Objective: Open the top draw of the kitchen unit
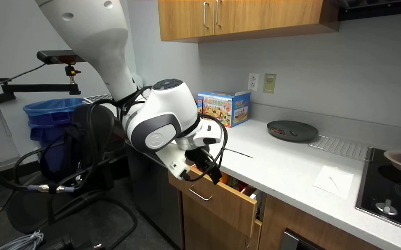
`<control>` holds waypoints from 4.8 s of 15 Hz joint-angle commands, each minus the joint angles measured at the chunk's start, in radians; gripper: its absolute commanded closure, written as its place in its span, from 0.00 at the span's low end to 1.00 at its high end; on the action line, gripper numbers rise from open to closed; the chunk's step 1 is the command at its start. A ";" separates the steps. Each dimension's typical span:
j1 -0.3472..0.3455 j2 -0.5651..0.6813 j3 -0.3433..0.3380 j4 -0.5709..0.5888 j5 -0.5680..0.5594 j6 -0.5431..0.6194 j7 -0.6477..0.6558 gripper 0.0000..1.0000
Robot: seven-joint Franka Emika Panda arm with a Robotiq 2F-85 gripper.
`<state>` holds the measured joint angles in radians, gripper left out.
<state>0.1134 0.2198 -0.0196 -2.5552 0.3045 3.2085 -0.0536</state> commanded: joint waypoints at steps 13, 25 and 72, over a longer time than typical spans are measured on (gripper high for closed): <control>0.039 0.137 -0.036 0.257 -0.235 -0.165 0.040 0.00; 0.005 0.277 -0.010 0.379 -0.257 -0.205 0.051 0.00; -0.097 -0.002 0.063 -0.236 -0.202 -0.268 0.056 0.00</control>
<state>0.0377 0.2635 0.0189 -2.6772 0.0835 2.9349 -0.0144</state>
